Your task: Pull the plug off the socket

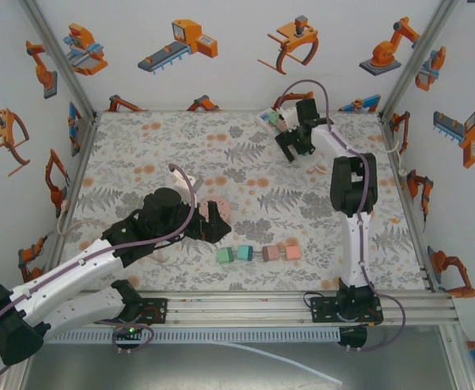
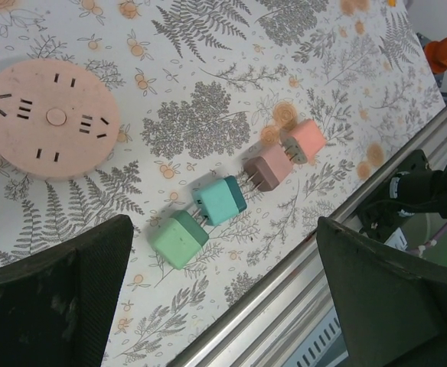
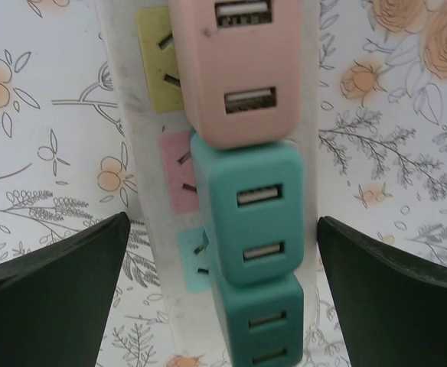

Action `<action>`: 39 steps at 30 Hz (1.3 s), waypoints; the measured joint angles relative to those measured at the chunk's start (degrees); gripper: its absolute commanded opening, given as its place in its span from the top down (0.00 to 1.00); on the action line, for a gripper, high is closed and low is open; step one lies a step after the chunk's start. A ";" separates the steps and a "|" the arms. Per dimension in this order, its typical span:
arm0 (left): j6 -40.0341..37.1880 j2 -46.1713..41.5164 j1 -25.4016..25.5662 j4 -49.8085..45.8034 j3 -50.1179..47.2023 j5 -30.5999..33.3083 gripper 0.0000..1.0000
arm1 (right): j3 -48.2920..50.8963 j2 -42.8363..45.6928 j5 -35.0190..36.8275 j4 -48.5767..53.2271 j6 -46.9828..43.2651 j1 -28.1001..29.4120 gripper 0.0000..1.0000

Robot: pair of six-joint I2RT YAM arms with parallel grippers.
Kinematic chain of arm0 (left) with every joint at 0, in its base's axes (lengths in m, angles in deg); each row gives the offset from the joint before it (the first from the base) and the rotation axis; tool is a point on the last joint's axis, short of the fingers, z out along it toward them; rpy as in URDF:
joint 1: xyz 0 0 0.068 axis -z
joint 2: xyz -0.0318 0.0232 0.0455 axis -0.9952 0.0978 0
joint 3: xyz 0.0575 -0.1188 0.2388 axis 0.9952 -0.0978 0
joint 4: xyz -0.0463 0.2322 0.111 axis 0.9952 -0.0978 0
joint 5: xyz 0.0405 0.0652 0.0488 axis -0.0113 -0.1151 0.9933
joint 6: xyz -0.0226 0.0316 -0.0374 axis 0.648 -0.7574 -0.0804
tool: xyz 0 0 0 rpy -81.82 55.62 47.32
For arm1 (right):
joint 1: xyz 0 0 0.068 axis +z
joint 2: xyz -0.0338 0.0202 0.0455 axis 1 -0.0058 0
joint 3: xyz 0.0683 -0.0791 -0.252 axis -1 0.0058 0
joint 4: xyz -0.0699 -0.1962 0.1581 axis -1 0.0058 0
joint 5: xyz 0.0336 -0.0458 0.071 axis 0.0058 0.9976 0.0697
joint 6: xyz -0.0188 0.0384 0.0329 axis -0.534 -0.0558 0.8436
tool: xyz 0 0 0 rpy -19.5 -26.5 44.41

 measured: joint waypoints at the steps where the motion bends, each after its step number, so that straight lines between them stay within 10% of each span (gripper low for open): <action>1: -0.17 0.02 0.00 0.00 0.00 0.24 0.03 | -0.09 -0.07 -0.52 0.04 -0.39 -0.07 0.03; 15: -0.81 2.40 0.00 0.02 0.00 1.92 0.03 | 1.11 0.50 -8.52 -0.02 -7.61 -0.57 0.41; 32: 10.19 -6.40 -2.36 -9.35 -2.12 19.26 0.03 | 30.91 18.40 -22.86 -7.78 -34.36 10.71 0.44; 39: 15.56 -5.55 -12.37 -11.61 -3.76 15.34 0.02 | 36.06 21.42 -21.20 -13.44 -37.81 13.38 0.20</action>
